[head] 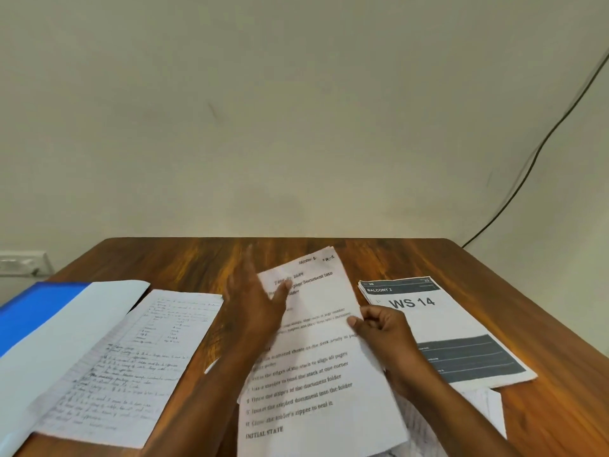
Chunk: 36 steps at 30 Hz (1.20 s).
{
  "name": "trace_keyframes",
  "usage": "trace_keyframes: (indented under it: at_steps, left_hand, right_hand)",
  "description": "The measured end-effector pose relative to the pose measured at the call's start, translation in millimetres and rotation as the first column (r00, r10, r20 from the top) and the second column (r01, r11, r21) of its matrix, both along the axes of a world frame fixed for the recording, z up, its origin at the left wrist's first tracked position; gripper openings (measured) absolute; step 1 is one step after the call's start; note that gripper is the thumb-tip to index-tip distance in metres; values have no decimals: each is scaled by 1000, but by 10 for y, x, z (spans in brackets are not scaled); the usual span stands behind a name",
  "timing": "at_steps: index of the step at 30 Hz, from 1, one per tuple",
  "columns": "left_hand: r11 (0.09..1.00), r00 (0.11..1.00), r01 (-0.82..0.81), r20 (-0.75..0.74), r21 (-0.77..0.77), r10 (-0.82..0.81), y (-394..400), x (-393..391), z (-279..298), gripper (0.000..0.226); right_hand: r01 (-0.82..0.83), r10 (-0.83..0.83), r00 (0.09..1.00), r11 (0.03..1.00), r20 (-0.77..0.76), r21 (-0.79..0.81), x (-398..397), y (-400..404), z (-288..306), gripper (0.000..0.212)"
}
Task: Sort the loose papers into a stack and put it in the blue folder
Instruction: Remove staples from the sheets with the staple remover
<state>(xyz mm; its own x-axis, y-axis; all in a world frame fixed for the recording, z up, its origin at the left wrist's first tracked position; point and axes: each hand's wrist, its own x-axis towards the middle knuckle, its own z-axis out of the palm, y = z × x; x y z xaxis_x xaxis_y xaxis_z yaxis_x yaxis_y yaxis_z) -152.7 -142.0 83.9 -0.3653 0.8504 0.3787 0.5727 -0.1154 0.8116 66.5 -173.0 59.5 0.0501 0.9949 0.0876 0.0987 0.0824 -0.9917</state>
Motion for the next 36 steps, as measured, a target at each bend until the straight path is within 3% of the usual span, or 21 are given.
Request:
trace_keyframes:
  at_steps: [1, 5, 7, 9, 11, 14, 17, 22, 28, 32, 36]
  left_hand:
    - [999, 998, 9, 56, -48, -6, -61, -71, -53, 101]
    - [965, 945, 80, 326, -251, 6, -308, -220, -232, 98]
    - [966, 910, 108, 414, -236, -1, -424, -185, -302, 72]
    - [969, 849, 195, 520, -149, -91, -550, -70, -300, 31]
    - [949, 775, 305, 602, -87, -194, -623, 67, -255, 9]
    - [921, 727, 385, 636, -67, -258, -526, 286, -184, 10]
    - [883, 689, 463, 657, -76, -306, -329, 551, -129, 9]
    - [898, 667, 433, 699, -82, -258, 60, 1043, -210, 9]
    - [911, 728, 393, 647, -124, -226, 406, 1495, -368, 7]
    - [828, 698, 528, 651, -188, -298, 512, 1660, -435, 12]
    - [745, 618, 648, 681, -158, -393, 484, 1754, -452, 29]
  right_hand:
    - [13, -14, 998, 1000, -54, -23, 37, 2, 22, 11]
    - [65, -73, 985, 996, -156, -56, 176, 12, 79, 12]
    - [85, -96, 982, 994, -163, -74, 250, 17, 110, 12]
    - [98, -112, 980, 991, -163, -93, 360, 25, 144, 11]
    - [114, -128, 981, 988, -144, -102, 524, 58, 188, 10]
    - [145, -156, 980, 985, -123, -95, 847, 116, 284, 12]
    - [170, -189, 972, 977, -143, -130, 1188, 166, 401, 28]
    - [157, -199, 960, 965, -195, -209, 1710, 187, 580, 50]
    - [204, -241, 961, 949, -135, -239, 2163, 184, 326, 65]
    - [396, -404, 913, 910, -51, -126, 2280, 214, 45, 32]
    - [581, -577, 813, 813, 80, -34, 2390, 283, -250, 21]
